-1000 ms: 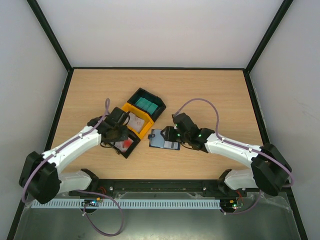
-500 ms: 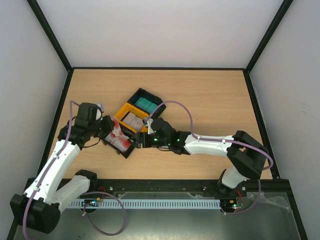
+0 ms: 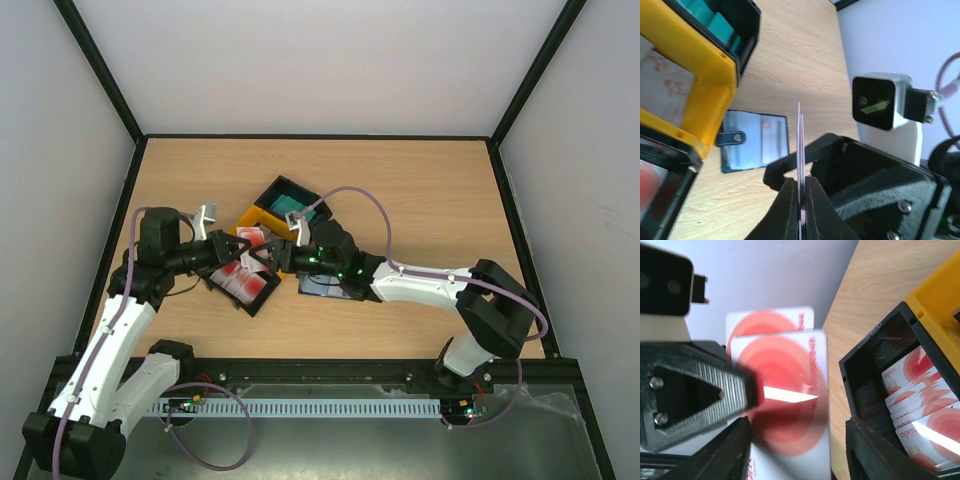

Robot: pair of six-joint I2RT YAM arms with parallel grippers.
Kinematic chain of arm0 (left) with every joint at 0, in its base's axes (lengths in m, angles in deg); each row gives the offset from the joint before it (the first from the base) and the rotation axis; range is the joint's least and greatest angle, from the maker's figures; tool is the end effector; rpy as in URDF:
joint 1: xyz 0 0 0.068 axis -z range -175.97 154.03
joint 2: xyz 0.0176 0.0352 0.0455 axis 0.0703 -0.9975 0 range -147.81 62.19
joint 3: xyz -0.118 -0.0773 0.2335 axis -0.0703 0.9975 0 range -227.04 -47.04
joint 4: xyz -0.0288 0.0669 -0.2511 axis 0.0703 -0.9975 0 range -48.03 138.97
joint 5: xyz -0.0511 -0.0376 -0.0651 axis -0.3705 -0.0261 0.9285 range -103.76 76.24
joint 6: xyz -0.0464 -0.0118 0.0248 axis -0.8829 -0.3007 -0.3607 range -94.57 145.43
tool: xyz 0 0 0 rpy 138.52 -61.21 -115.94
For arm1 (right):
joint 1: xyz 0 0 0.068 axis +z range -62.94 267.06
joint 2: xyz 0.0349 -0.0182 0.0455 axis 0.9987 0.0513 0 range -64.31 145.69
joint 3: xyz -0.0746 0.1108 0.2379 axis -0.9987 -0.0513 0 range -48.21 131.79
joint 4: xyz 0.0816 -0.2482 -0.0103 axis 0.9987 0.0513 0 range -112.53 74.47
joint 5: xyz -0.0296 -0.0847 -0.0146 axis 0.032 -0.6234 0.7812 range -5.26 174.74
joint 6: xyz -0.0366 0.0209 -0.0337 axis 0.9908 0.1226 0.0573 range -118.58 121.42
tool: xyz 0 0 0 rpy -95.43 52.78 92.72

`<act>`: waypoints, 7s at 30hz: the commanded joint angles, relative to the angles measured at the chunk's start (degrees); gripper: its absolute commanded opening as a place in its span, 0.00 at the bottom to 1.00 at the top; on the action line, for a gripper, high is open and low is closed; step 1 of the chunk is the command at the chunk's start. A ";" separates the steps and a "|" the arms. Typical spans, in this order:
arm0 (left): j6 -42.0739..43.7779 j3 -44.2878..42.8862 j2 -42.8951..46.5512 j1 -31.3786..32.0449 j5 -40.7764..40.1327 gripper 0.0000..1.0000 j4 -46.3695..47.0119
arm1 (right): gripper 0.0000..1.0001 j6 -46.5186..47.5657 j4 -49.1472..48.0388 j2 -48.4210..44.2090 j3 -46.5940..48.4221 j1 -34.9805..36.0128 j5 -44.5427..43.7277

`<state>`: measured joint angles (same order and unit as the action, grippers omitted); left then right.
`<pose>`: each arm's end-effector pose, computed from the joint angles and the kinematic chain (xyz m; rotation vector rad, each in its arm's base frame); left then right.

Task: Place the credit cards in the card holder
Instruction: Pick up the credit card from the storage box, then place the credit card in the storage box, then insert the credit card into the card holder.

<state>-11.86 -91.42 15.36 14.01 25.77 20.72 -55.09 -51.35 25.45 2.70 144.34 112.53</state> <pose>0.1674 -0.0526 0.3038 -0.0808 2.2049 -1.2050 0.1759 0.3044 0.2521 -0.4487 2.0913 1.7541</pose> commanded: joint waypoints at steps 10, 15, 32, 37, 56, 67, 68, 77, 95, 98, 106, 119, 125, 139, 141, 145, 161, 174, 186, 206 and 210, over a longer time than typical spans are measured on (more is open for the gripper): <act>-12.38 2.94 1.99 -1.01 12.37 0.03 14.58 | 0.34 -9.70 -19.89 -9.07 -12.74 -2.91 5.73; -16.53 3.96 2.09 -1.01 14.05 0.03 19.04 | 0.26 -12.82 -25.72 -9.64 -14.44 -2.90 8.53; -16.79 5.62 2.28 -1.01 14.89 0.13 18.94 | 0.02 -17.12 -23.11 -11.58 -13.46 -5.12 2.03; -16.42 6.24 2.09 -1.06 14.78 0.11 18.99 | 0.02 -18.07 -21.40 -11.47 -13.21 -5.87 0.43; -18.49 7.80 1.24 -1.19 16.05 0.18 23.37 | 0.02 -20.89 -26.05 -8.63 -10.70 -5.98 7.91; -19.45 8.45 1.48 -1.19 15.89 0.03 24.41 | 0.02 -22.26 -27.34 -7.49 -10.99 -5.97 8.76; -19.05 8.25 1.54 -1.19 15.15 0.03 23.71 | 0.02 -21.67 -26.35 -7.80 -11.07 -5.98 8.15; -10.34 3.91 2.00 -4.10 6.42 0.03 10.49 | 0.02 -11.06 -10.09 -15.41 -12.51 -7.11 -0.06; 4.68 -5.24 0.26 -9.98 -20.07 0.03 -9.56 | 0.02 0.11 17.21 -7.64 -3.27 -0.05 -4.20; 4.54 -4.50 0.63 -9.98 -19.81 0.03 -9.67 | 0.02 0.88 20.21 -1.32 1.09 3.50 -4.70; 5.50 -3.49 0.26 -9.60 -16.58 0.03 -9.69 | 0.02 3.30 25.97 8.61 8.27 5.04 -5.55; 5.12 -2.29 0.35 -6.90 -15.71 0.03 -9.14 | 0.08 -1.92 20.82 15.08 10.47 5.06 -9.07; 3.50 -1.92 -0.09 -3.74 -15.58 0.03 -7.71 | 0.37 -2.45 21.19 13.28 8.38 5.09 -9.49; -6.14 0.93 -5.29 20.05 -23.02 0.03 2.47 | 0.51 -0.27 35.82 -15.28 -8.37 -0.95 -32.55; -7.64 1.12 -8.01 24.46 -24.44 0.03 5.09 | 0.51 0.34 39.45 -17.53 -10.37 -3.03 -35.46; -9.58 0.71 -15.34 33.03 -27.84 0.03 9.65 | 0.56 2.80 46.78 -19.28 -12.18 -4.96 -41.14; -11.02 3.71 -34.24 39.46 -27.67 0.03 30.78 | 0.51 6.29 45.93 -9.59 -13.09 -5.60 -34.64; -9.70 6.08 -41.78 38.06 -23.08 0.03 39.56 | 0.39 6.32 46.99 -4.22 -13.00 -5.65 -34.59; -13.45 7.90 -45.72 37.14 -23.37 0.03 44.15 | 0.32 6.16 47.01 -3.53 -12.94 -5.99 -33.78; -16.15 5.25 -52.71 37.62 -19.99 0.03 40.60 | 0.34 2.41 42.70 -5.60 -12.05 -7.44 -26.97; -14.47 3.65 -53.16 37.71 -19.91 0.05 39.21 | 0.40 1.18 41.65 -7.25 -11.54 -9.15 -27.53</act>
<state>-28.56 -86.79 -35.65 51.38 6.31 65.59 -52.03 -7.15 20.22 -9.93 136.51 83.59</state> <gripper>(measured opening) 0.047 0.376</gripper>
